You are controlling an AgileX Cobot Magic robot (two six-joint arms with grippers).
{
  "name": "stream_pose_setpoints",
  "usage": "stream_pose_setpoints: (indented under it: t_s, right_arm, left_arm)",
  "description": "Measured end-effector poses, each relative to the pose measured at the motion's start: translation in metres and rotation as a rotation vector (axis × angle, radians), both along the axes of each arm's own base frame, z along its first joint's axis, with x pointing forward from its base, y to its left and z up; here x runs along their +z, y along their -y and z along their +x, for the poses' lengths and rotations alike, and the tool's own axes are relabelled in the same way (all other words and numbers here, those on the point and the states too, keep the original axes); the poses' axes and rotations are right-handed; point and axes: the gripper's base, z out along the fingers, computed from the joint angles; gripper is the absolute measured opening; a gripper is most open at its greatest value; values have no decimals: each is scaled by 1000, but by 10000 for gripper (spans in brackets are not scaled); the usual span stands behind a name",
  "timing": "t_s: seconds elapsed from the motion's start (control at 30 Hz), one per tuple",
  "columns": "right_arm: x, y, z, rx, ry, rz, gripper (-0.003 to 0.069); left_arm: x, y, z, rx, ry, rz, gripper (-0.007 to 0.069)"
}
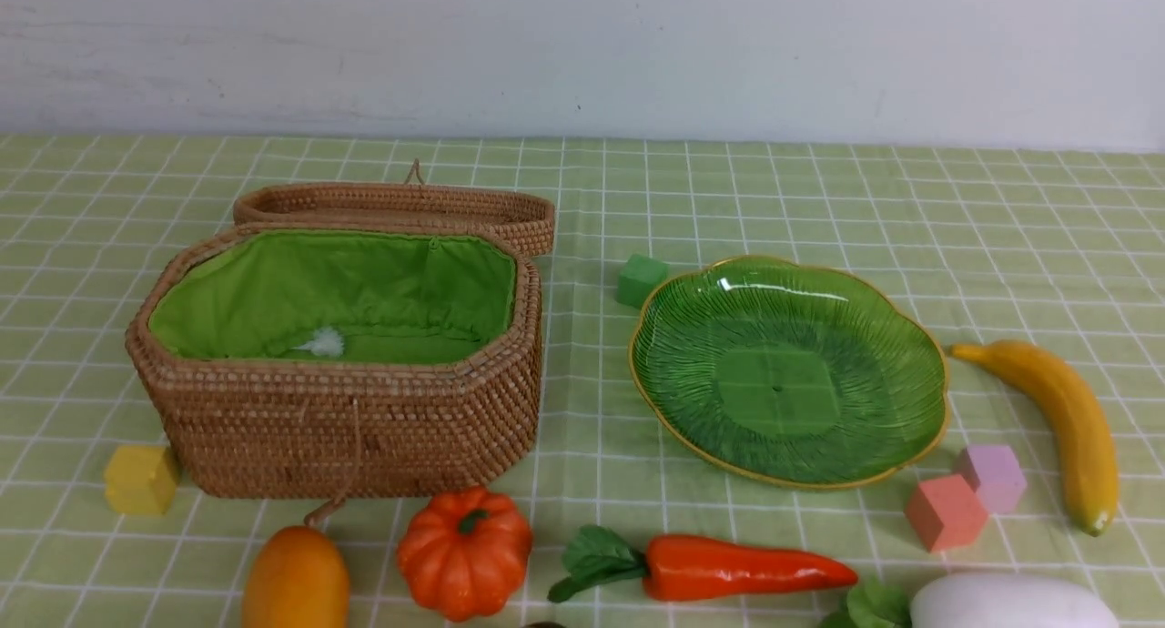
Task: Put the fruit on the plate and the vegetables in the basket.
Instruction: Use the right arm to grab a banana and put it into the right plate
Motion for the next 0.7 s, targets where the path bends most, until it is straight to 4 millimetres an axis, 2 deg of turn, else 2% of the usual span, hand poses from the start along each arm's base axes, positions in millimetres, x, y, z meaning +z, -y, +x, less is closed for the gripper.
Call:
stream_pose_setpoints:
  t_s: [0.17, 0.3, 0.33, 0.37, 0.4, 0.53, 0.7]
  right_arm:
    - [-46, 3, 64, 20, -259, 45, 241]
    - [-73, 1, 94, 60, -337, 87, 241]
    - [-85, 0, 105, 97, -378, 89, 241]
    - [-85, -1, 105, 98, -375, 93, 241]
    - [-98, -3, 115, 150, -419, 93, 239]
    - [-124, -7, 141, 256, -431, 101, 242]
    - [-141, -6, 167, 283, -395, 83, 284]
  left_arm:
    - [0, 0, 0, 0, 0, 0, 239]
    - [0, 0, 0, 0, 0, 0, 239]
    - [0, 0, 0, 0, 0, 0, 239]
    - [0, 0, 0, 0, 0, 0, 239]
    - [0, 0, 0, 0, 0, 0, 239]
    - [0, 0, 0, 0, 0, 0, 239]
    - [0, 0, 0, 0, 0, 0, 239]
